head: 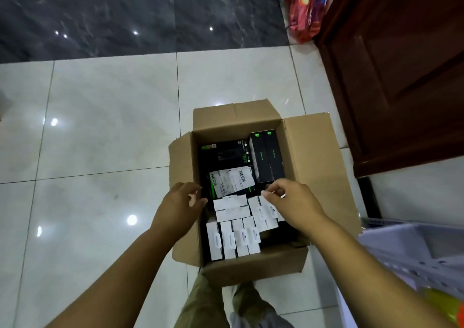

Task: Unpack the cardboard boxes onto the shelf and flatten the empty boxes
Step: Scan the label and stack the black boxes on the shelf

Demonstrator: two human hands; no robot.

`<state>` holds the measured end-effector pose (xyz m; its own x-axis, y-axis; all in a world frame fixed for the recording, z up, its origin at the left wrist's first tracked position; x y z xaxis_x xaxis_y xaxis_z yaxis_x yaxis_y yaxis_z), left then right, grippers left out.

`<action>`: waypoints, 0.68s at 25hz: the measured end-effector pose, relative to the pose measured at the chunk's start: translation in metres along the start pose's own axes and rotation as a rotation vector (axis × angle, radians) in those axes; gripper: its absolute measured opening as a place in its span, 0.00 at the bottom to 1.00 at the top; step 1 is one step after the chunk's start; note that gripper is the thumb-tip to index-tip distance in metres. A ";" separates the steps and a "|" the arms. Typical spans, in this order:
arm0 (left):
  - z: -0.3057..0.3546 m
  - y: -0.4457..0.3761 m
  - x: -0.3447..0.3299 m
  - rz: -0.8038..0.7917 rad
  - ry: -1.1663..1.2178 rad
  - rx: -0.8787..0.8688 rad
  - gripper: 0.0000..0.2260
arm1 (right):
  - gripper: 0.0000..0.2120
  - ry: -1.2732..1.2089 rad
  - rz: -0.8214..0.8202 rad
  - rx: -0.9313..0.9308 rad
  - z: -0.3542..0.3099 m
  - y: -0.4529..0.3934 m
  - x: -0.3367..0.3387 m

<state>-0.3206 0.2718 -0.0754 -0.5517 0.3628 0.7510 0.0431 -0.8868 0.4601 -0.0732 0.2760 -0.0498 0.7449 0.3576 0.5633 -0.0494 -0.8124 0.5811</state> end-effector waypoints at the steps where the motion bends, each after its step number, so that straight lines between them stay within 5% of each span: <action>1: -0.007 -0.012 -0.004 -0.002 -0.011 0.013 0.17 | 0.09 -0.007 -0.001 -0.020 0.002 -0.010 -0.007; 17: -0.058 -0.162 -0.086 0.131 -0.121 0.122 0.36 | 0.13 0.241 -0.118 0.031 0.032 -0.173 -0.108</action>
<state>-0.3287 0.3678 -0.2423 -0.4313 0.2853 0.8559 0.2123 -0.8899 0.4037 -0.1235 0.3629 -0.2302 0.5645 0.5471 0.6181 0.0520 -0.7709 0.6349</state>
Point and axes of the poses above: each hand's wrist, its own y-axis away from the middle knuckle, its own x-axis out of the back of the hand, z = x × y, the point moved 1 cm from there along -y, towards the middle knuckle, and after that the axes turned 5 degrees about -y, right-handed, at the moved point
